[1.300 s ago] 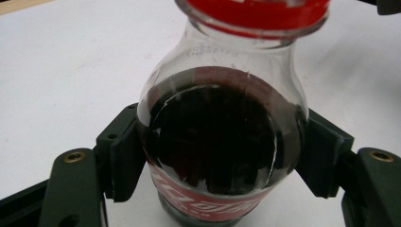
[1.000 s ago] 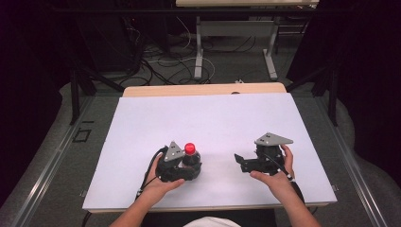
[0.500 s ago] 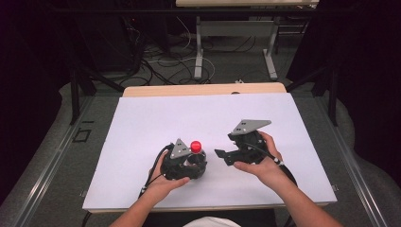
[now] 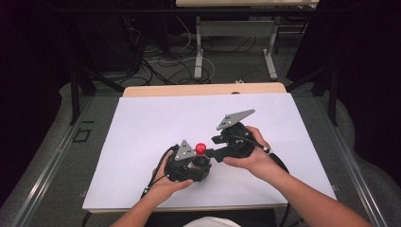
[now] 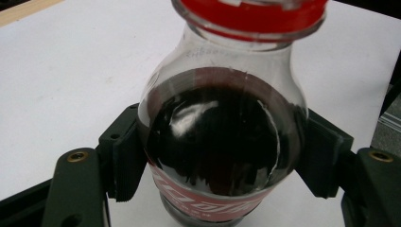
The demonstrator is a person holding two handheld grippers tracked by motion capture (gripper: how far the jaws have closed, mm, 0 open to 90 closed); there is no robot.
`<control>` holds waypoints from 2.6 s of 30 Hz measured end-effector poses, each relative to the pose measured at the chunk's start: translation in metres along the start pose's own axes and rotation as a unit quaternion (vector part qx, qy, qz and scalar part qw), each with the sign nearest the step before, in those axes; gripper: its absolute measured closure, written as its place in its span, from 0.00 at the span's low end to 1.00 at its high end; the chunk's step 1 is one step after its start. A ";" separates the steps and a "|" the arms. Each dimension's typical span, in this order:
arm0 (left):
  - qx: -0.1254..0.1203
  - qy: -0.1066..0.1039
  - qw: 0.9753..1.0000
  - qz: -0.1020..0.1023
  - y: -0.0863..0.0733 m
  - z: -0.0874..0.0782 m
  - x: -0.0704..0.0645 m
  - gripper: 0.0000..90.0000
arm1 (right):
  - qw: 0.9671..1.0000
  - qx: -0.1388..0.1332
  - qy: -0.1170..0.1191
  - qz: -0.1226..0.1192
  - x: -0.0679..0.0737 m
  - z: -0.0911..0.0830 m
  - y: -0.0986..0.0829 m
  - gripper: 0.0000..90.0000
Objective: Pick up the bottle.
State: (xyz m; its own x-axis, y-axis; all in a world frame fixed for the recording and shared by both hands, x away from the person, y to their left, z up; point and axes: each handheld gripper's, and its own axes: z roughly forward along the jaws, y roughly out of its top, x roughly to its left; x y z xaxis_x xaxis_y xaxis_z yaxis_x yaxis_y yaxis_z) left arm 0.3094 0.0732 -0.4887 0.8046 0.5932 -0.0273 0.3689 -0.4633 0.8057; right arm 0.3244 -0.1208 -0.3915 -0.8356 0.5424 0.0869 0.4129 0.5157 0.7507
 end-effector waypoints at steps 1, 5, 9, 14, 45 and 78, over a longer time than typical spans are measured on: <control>-0.001 -0.002 1.000 -0.002 0.000 0.001 -0.001 0.33 | 1.000 0.001 0.002 0.002 0.001 0.001 0.000 0.52; -0.002 -0.003 1.000 0.004 0.003 0.003 -0.004 0.33 | 1.000 0.000 0.001 0.001 0.006 0.005 0.002 0.57; -0.005 -0.008 1.000 0.006 0.005 0.003 -0.008 0.33 | 1.000 0.005 0.003 0.007 0.010 0.009 0.003 0.59; -0.010 -0.013 1.000 0.007 0.008 0.003 -0.012 0.33 | 1.000 0.006 -0.006 -0.004 0.012 0.013 0.004 0.63; -0.007 -0.077 0.996 0.038 0.007 -0.010 -0.020 0.33 | 0.956 0.016 0.204 -0.209 -0.013 0.011 0.010 0.68; -0.010 -0.016 1.000 -0.017 0.011 -0.008 -0.012 0.33 | 1.000 -0.020 -0.009 -0.017 0.017 0.006 0.007 0.68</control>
State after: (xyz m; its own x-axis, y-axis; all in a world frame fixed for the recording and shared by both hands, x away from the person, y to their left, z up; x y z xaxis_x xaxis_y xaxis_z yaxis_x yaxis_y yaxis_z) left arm 0.3001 0.0665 -0.4743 0.8068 0.5863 -0.0729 0.3868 -0.4309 0.8153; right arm 0.3155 -0.1041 -0.3885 -0.8423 0.5368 0.0492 0.3685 0.5068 0.7793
